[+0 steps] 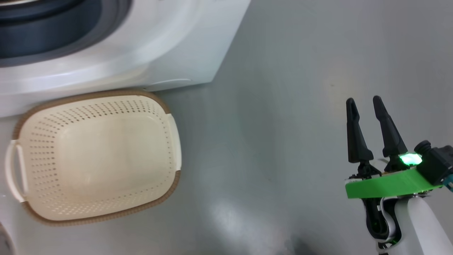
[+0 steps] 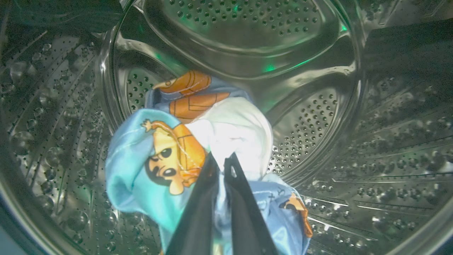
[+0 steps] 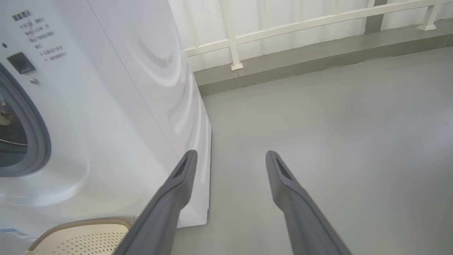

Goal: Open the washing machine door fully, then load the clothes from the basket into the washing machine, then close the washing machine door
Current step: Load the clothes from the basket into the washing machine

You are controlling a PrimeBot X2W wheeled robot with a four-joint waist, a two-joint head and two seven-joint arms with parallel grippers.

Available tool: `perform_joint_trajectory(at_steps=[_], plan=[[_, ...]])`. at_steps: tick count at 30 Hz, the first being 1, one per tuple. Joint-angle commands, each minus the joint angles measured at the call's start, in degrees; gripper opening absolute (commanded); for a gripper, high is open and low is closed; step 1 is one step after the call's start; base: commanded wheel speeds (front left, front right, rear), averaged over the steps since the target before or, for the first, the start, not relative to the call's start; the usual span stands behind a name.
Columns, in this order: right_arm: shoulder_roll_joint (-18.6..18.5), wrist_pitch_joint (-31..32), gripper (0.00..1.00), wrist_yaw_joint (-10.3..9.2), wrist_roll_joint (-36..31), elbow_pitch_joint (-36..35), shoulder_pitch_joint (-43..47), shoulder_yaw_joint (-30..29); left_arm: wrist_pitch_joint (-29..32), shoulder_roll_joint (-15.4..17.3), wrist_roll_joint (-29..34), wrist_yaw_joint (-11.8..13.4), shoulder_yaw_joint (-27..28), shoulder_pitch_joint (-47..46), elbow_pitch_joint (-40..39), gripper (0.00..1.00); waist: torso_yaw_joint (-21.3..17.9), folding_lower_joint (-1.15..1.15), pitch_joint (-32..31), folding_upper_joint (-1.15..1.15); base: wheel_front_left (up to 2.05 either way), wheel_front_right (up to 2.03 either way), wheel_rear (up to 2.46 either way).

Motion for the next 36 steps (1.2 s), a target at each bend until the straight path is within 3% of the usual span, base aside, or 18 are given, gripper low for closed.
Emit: perform_joint_trajectory(at_steps=[1,9,16,26,36], plan=[[-0.1,-0.3,1.00,0.43,0.0,-1.5,-0.8,1.3,-0.3,3.3,2.0,-0.2,2.1,-1.0,0.0,1.00,-2.2,0.00,2.3,0.00,0.00,0.00,0.00],[0.5,-0.3,1.00,0.43,0.0,-1.0,-1.1,1.5,-0.3,2.2,4.9,-0.2,7.5,-0.3,1.3,1.00,-2.6,0.00,2.2,0.00,0.00,0.00,0.00],[0.7,-0.3,1.00,0.43,-0.2,-0.9,-1.2,1.6,-0.3,0.6,6.5,-0.2,6.9,2.4,-0.4,1.00,-1.7,0.00,0.6,0.00,0.00,0.00,0.00],[-1.2,-0.3,1.00,0.43,-0.5,-0.3,-1.0,1.9,-0.3,-2.3,9.7,-0.2,9.2,12.6,-5.2,1.00,0.1,0.00,-3.7,0.00,0.00,0.00,0.00],[-4.1,-0.3,1.00,0.43,-0.6,0.7,-0.3,1.4,-0.3,-5.5,13.6,-0.2,7.9,24.7,-10.8,1.00,2.9,0.00,-9.1,0.00,0.00,0.00,0.00]])
